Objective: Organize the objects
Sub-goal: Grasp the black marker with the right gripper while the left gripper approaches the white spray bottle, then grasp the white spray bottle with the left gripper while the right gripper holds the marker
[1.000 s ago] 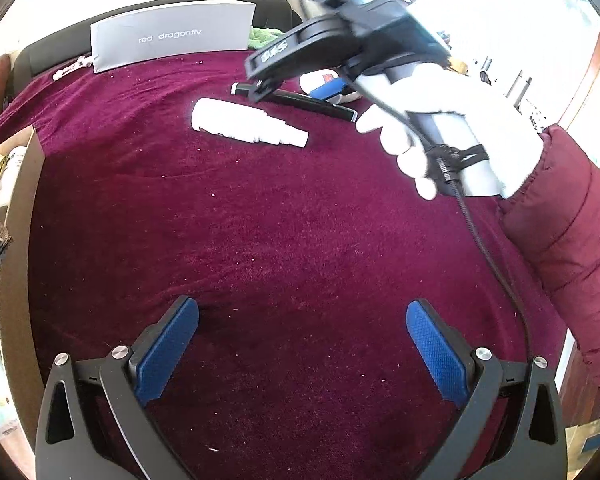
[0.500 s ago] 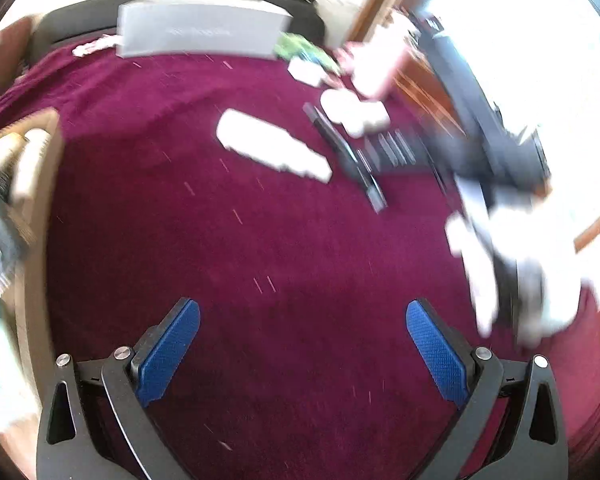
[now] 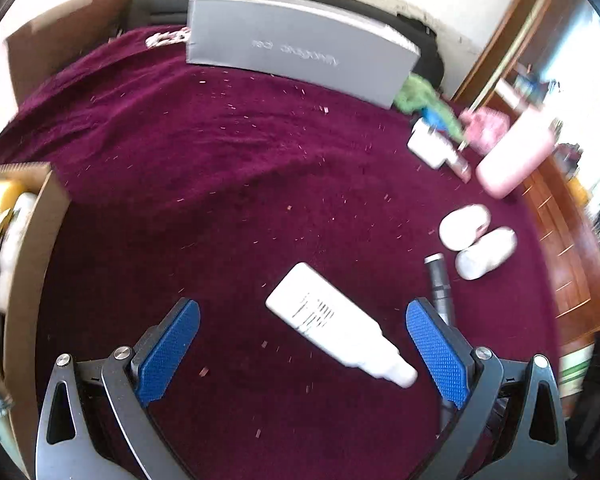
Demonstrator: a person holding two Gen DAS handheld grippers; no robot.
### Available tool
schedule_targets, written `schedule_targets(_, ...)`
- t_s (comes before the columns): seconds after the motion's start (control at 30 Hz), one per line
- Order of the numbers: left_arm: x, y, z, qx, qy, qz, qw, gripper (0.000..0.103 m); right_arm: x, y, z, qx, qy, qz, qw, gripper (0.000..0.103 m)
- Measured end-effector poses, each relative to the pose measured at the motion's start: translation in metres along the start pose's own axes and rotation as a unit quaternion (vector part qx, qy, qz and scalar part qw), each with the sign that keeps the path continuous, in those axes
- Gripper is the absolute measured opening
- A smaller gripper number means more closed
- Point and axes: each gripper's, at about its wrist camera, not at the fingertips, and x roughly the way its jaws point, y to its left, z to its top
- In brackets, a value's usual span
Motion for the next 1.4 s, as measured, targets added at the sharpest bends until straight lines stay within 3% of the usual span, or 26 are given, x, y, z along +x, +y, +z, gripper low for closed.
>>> schedule_targets(0.13, 0.017, -0.023, -0.01, 0.081, 0.007, 0.037, 0.996, 0.095, 0.001, 0.004, 0.001, -0.002, -0.002, -0.004, 1.0, 0.012)
schedule_targets(0.17, 0.016, -0.023, -0.012, 0.095, 0.004, 0.034, 0.9949, 0.079, 0.001, 0.004, 0.001, 0.001, -0.003, -0.002, 1.0, 0.012)
schedule_targets(0.2, 0.013, -0.024, -0.011, 0.105, 0.004, 0.023, 0.9942, 0.055, 0.002, 0.003, 0.001, 0.005, -0.003, 0.001, 1.0, 0.012)
schedule_targets(0.27, 0.01, -0.022, -0.006, 0.125, 0.015, 0.018, 0.9919, 0.023, 0.002, 0.001, 0.003, 0.014, -0.002, 0.007, 1.0, 0.013)
schedule_targets(0.33, 0.009, -0.011, -0.004, 0.125, 0.026, 0.002, 0.9918, 0.022, 0.003, -0.001, 0.003, 0.022, -0.003, 0.013, 1.0, 0.013)
schedule_targets(0.47, 0.005, 0.007, -0.012, 0.137, 0.029, 0.007, 0.9901, 0.022, 0.005, 0.003, 0.005, 0.018, -0.007, 0.01, 1.0, 0.013)
schedule_targets(0.6, -0.009, 0.012, -0.012, 0.135, 0.015, -0.017, 0.9905, 0.022, 0.009, 0.009, 0.006, 0.011, -0.018, 0.007, 1.0, 0.021)
schedule_targets(0.8, 0.012, 0.004, 0.009, 0.132, 0.01, 0.007, 0.9912, 0.032, 0.013, 0.025, 0.004, -0.024, -0.04, -0.016, 0.999, 0.031)
schedule_targets(0.97, 0.021, -0.009, 0.01, 0.17, -0.014, 0.038, 0.9846, 0.037, 0.0, 0.023, -0.003, -0.052, -0.051, -0.038, 0.997, 0.034)
schedule_targets(1.07, 0.013, -0.003, 0.005, 0.162, -0.003, 0.009, 0.9867, 0.025, 0.0, 0.022, -0.004, -0.054, -0.055, -0.038, 0.996, 0.034)
schedule_targets(1.4, -0.063, 0.039, -0.039, 0.105, -0.005, -0.107, 0.9887, 0.025, -0.003, 0.021, -0.005, -0.051, -0.063, -0.025, 0.996, 0.037)
